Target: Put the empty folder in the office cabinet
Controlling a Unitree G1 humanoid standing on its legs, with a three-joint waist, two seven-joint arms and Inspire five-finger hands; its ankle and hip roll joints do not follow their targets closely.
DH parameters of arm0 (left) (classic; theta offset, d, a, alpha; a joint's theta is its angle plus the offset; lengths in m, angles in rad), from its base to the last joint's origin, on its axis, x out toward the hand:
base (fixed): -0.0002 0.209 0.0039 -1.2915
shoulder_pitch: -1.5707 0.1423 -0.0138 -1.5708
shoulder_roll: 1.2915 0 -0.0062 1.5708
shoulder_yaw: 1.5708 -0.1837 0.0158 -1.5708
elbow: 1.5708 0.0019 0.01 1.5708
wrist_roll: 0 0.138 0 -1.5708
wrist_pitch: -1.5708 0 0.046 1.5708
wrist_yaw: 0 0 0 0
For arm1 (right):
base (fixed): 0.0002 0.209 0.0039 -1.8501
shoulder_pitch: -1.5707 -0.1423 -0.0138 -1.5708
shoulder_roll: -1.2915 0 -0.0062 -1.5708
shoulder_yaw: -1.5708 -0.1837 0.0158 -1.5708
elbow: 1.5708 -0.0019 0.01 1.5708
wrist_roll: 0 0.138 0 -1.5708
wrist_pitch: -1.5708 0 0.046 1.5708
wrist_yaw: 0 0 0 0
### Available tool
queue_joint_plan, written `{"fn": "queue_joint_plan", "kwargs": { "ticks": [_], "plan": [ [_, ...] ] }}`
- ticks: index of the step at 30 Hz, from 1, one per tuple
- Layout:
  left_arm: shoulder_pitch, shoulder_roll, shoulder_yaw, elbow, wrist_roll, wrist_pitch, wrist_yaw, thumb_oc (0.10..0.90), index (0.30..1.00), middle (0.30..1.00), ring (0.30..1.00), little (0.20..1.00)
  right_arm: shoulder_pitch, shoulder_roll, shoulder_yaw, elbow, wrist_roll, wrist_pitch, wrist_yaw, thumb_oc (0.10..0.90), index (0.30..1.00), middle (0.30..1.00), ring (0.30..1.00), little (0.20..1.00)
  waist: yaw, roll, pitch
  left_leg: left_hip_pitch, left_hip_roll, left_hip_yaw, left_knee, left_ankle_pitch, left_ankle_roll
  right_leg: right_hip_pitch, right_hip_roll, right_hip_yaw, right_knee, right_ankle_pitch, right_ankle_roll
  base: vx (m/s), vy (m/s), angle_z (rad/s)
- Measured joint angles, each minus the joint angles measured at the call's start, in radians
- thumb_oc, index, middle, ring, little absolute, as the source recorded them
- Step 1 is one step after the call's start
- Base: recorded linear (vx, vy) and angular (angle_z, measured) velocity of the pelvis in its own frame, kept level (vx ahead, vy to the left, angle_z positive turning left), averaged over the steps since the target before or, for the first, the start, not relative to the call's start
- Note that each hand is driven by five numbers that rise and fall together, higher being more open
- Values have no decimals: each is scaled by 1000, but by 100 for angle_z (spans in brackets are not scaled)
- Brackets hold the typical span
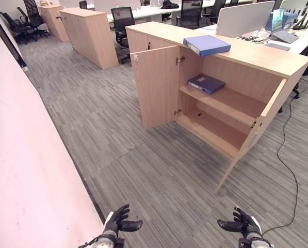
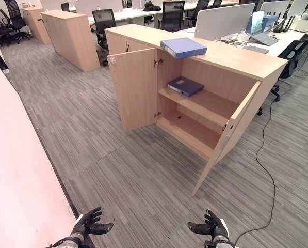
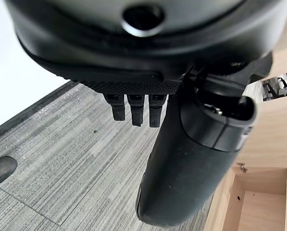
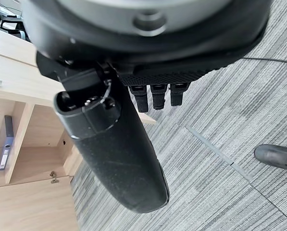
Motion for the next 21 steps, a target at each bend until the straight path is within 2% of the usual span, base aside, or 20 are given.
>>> {"fn": "queue_joint_plan", "kwargs": {
  "ticks": [7, 21],
  "plan": [
    [4, 1, -2, 0, 1, 2, -27, 800, 900, 900, 900, 900, 8, 2, 1, 0, 0, 2, 5, 800, 900, 900, 900, 900, 0, -12, 10, 3, -8, -5, -11, 2, 0, 14, 0, -3, -17, 14, -4, 13, -1, 1],
    [4, 2, -2, 7, 3, 4, -27, 800, 900, 900, 900, 900, 9, 3, 5, 10, -1, 20, 18, 800, 900, 900, 900, 900, -1, -6, 11, 4, -12, -18, -12, 2, 0, 25, -5, -15, -18, 13, -2, 19, -5, 3]
  ]
}}
